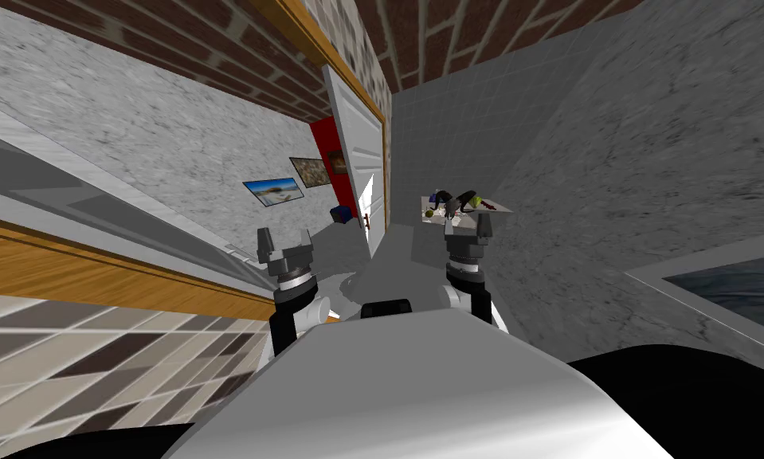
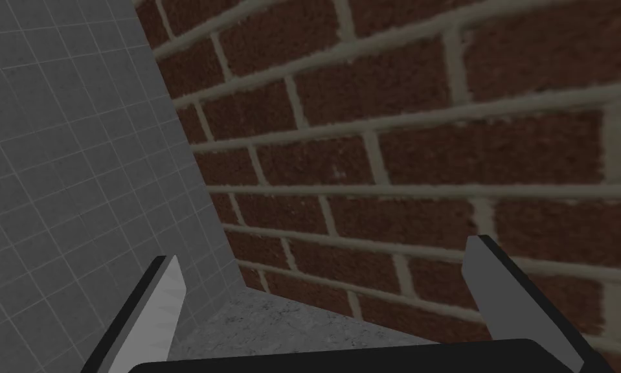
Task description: Push the door open
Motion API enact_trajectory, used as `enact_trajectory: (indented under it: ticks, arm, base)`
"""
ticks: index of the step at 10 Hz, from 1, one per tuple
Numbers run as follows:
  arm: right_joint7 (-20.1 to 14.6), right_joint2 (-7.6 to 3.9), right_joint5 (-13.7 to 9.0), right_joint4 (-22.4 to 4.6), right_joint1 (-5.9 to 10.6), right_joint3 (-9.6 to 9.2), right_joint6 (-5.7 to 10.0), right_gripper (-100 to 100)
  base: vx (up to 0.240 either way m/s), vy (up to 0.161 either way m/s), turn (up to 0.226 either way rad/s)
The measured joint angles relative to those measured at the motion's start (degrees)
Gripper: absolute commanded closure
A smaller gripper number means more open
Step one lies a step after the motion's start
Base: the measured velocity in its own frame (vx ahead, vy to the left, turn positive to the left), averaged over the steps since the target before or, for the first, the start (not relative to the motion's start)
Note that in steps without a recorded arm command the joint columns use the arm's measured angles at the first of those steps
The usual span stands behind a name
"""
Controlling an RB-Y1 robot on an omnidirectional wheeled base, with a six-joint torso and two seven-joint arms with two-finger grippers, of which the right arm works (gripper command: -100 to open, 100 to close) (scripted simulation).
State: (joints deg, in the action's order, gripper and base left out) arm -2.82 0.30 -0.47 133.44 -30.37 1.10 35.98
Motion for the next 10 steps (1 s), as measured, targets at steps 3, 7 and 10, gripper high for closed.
enact_trajectory:
  ticks: [3, 7, 10]
  arm:
    - [1.5, -0.75, -3.4, -1.4, 0.47, -0.29, -2.85, -100]
    - [4.0, -1.47, -8.0, -4.1, 0.3, -1.41, -5.72, -100]
    - [5.8, -1.91, -11.3, -6.0, 0.46, -2.09, -8.18, -100]
  base:
    - [0.143, -0.008, 0.021]
    - [0.111, -0.014, 0.021]
    - [0.09, -0.009, 0.019]
